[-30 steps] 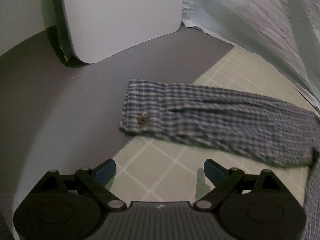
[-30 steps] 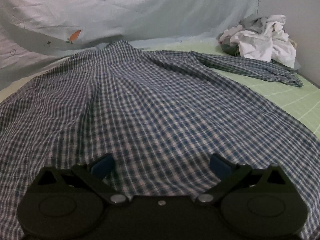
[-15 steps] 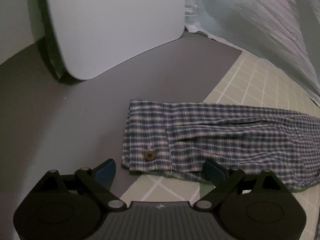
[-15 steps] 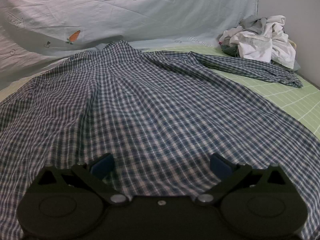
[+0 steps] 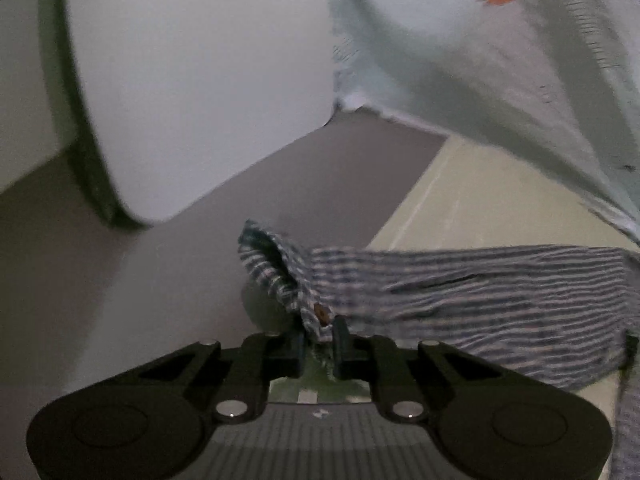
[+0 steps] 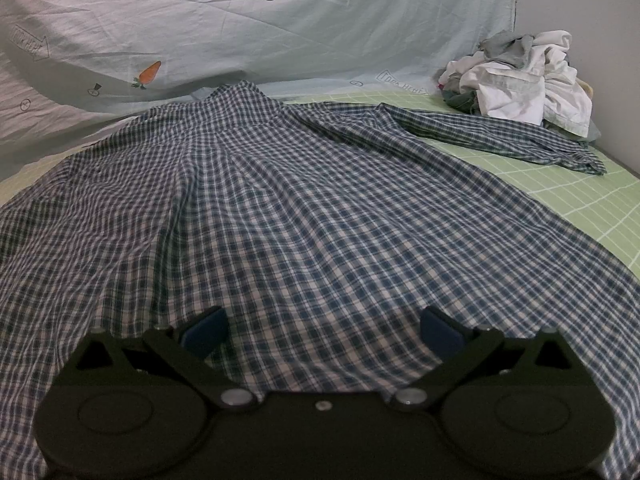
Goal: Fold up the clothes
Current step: 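Fold the held sleeve with the left gripper across the shirt body and release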
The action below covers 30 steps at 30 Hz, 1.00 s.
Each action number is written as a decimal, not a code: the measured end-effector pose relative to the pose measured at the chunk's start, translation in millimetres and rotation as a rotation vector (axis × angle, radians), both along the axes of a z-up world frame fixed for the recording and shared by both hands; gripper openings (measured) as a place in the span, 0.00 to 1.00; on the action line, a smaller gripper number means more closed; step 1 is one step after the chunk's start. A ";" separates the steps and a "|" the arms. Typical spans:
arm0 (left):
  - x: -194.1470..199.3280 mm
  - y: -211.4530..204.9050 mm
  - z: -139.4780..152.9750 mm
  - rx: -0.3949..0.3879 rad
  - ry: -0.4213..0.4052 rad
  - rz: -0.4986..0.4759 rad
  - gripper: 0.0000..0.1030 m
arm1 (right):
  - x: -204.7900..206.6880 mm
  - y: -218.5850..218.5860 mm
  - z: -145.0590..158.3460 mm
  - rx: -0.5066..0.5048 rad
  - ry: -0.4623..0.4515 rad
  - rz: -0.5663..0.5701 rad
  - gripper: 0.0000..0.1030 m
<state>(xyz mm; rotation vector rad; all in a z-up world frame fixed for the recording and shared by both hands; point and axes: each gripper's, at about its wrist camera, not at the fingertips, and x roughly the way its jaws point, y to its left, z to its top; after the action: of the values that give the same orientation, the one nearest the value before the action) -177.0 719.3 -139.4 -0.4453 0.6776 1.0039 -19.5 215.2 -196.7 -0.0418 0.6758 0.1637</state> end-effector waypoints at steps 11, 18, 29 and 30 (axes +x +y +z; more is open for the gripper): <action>90.4 -145.9 89.2 -0.109 -0.368 -0.563 0.27 | -0.2 -2.8 -0.2 0.007 -0.001 0.009 1.00; 126.7 -220.3 63.9 -0.135 -0.189 -0.673 0.79 | -1.7 -3.2 0.5 0.014 0.000 0.033 1.00; 108.8 -237.0 1.0 -0.302 0.080 -0.518 0.84 | 8.6 18.5 46.1 -0.018 0.033 0.381 1.00; 107.6 -240.1 -3.0 -0.298 0.095 -0.509 0.84 | 10.7 23.8 51.0 -0.008 0.028 0.405 1.00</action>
<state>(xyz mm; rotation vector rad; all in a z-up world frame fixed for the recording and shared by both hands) -69.4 479.2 -142.5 -0.4546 0.9737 0.4452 -8.8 239.0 -145.7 -0.1844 0.6906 0.5517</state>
